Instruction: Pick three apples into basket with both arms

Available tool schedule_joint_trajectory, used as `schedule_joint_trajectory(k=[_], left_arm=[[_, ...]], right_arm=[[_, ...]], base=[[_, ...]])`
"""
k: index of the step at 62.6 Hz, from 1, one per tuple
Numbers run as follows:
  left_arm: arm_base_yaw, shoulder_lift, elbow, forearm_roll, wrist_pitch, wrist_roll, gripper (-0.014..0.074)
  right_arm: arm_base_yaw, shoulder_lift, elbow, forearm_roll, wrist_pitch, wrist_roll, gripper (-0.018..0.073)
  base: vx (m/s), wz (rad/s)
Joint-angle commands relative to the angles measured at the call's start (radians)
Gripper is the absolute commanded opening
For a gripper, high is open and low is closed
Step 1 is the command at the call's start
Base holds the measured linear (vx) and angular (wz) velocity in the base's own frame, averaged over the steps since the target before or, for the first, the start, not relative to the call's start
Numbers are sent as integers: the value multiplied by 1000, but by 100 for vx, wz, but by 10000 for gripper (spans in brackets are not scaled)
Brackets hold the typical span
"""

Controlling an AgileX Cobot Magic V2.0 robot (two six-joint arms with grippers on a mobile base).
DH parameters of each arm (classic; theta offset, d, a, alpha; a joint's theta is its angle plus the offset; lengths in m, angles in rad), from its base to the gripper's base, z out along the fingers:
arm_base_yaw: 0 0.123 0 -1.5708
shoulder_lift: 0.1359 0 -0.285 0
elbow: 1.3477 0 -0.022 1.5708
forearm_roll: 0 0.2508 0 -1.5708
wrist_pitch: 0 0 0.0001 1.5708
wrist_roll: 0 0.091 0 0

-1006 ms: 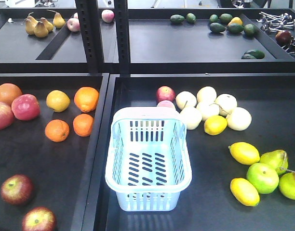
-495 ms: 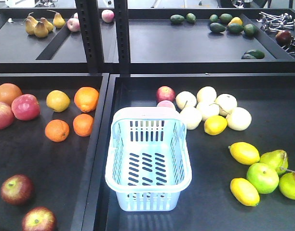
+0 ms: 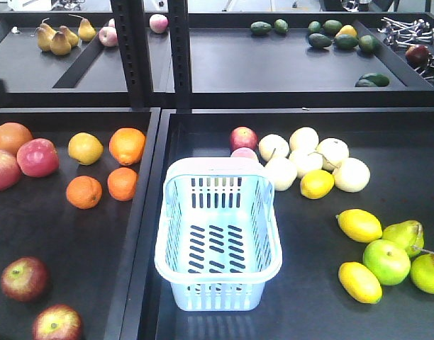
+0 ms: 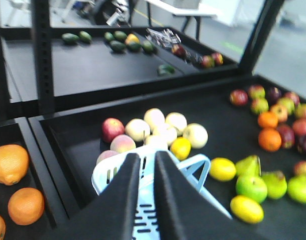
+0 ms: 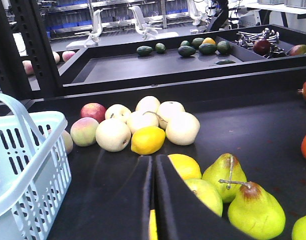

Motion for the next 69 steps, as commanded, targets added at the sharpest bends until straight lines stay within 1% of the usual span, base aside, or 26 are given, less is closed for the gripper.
schedule_joint_trajectory(k=[1, 4, 8, 13, 19, 23, 30, 37, 42, 49, 55, 69], left_arm=[[-1, 63, -66, -85, 17, 82, 181], [-1, 93, -87, -95, 37, 115, 225], [-1, 140, -120, -117, 76, 185, 301], [-1, 194, -161, -142, 128, 251, 386], [-1, 250, -223, -155, 183, 302, 461], [-7, 285, -270, -156, 206, 309, 486], [-57, 349, -341, -141, 222, 322, 490], [-147, 421, -415, -101, 222, 365, 489], [-208, 482, -467, -49, 219, 367, 489], [-271, 560, -522, 38, 218, 367, 489], [-308, 630, -572, 100, 204, 367, 489], [-364, 775, -660, 149, 182, 367, 488]], right_arm=[[0, -13, 14, -6, -78, -10, -4], [0, -13, 14, -6, -78, -10, -4], [0, -13, 14, -6, -78, -10, -4], [0, -13, 14, -6, -78, -10, -4], [0, -13, 14, -6, -78, -10, -4], [0, -13, 14, -6, -78, -10, -4], [0, -13, 14, -6, -78, -10, -4], [0, -13, 14, -6, -78, -10, -4], [0, -13, 14, -6, -78, -10, -4], [0, -13, 14, -6, -78, -10, -4], [0, -13, 14, -6, -78, -10, -4], [0, -13, 14, -6, -78, -10, -4]], base=[[0, 0], [0, 0], [0, 0], [0, 0], [0, 0], [0, 0], [0, 0], [0, 0], [0, 0], [0, 0], [0, 0], [0, 0]])
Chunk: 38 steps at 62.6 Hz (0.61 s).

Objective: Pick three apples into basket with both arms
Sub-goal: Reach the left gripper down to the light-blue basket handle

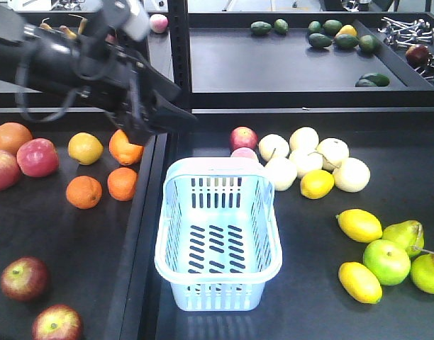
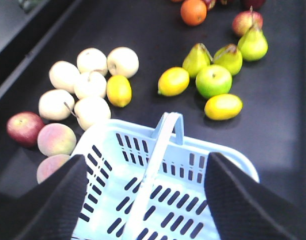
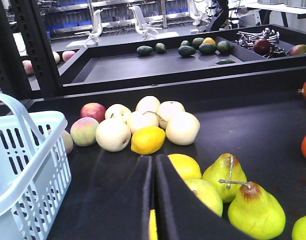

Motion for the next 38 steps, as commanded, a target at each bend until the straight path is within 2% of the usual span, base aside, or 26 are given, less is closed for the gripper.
schedule_joint_trajectory(k=[1, 12, 38], left_arm=[[-25, 16, -58, -28, -42, 5, 488], [-48, 93, -69, 20, -38, 4, 488], [-66, 157, -69, 29, -26, 1, 485]], right_arm=[[0, -13, 14, -6, -78, -10, -4], [0, -13, 14, -6, -78, -10, -4], [0, -13, 14, -6, -78, -10, -4]], base=[[0, 0], [0, 0], [0, 0]])
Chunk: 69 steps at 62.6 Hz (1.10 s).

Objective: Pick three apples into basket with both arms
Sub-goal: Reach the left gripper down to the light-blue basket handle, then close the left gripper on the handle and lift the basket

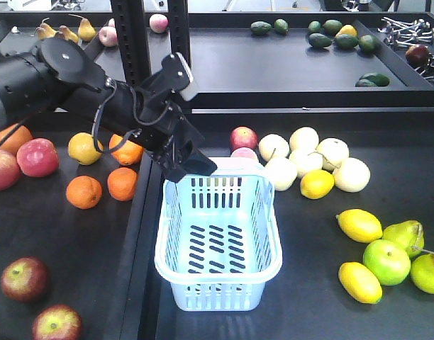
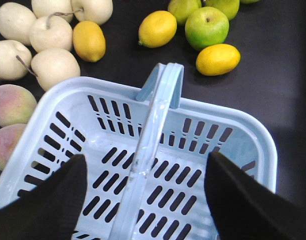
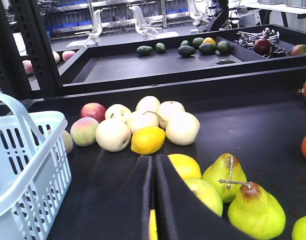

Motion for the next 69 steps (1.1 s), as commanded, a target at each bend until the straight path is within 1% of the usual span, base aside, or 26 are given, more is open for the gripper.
schedule_joint_trajectory(k=[1, 41, 55, 60, 64, 69], left_arm=[[-7, -40, -34, -46, -20, 1, 485], [-7, 61, -33, -37, -39, 1, 485], [-7, 92, -33, -40, -14, -3, 479], [-7, 92, -33, -40, -13, -10, 451], [-7, 92, -33, -40, -13, -10, 409], [-7, 92, -33, -40, -13, -11, 333]], right_arm=[[0, -13, 14, -6, -78, -10, -4], [0, -13, 14, -6, -78, -10, -4], [0, -13, 14, -6, -78, -10, -4], [0, -13, 14, -6, -78, -10, -4], [0, -13, 14, -6, -78, -10, -4], [0, -13, 14, -6, -78, -10, -4]], base=[[0, 0], [0, 0], [0, 0], [0, 0], [0, 0], [0, 0]])
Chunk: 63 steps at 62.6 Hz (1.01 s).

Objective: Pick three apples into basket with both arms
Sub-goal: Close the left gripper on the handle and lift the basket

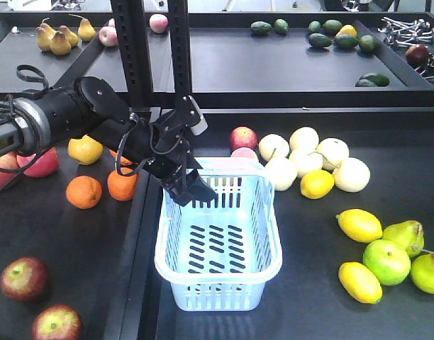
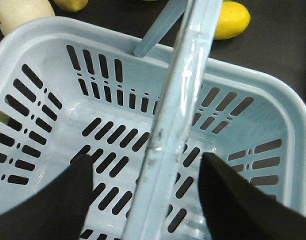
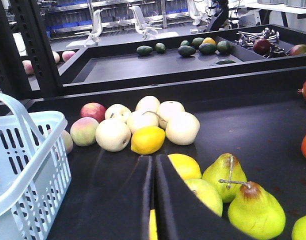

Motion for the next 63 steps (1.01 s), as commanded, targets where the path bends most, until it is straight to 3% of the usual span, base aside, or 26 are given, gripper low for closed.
schedule_joint_trajectory(k=[1, 17, 23, 34, 51, 63], left_arm=[[-6, -55, -33, -52, -1, -7, 309], [-6, -69, -34, -54, 67, -76, -9], [-6, -103, -34, -57, 118, -97, -9], [-6, -206, -34, -61, 157, -208, -8], [-6, -431, -33, -57, 168, -403, -8], [-6, -599, -33, -4, 209, -553, -8]], right_arm=[[0, -13, 14, -6, -78, -10, -4], [0, -13, 14, -6, -78, -10, -4], [0, -13, 14, -6, -78, -10, -4], [0, -13, 14, -6, -78, -10, -4], [0, -13, 14, -6, -78, -10, -4], [0, -13, 14, -6, -78, -10, -4]], base=[[0, 0], [0, 0], [0, 0], [0, 0], [0, 0], [0, 0]])
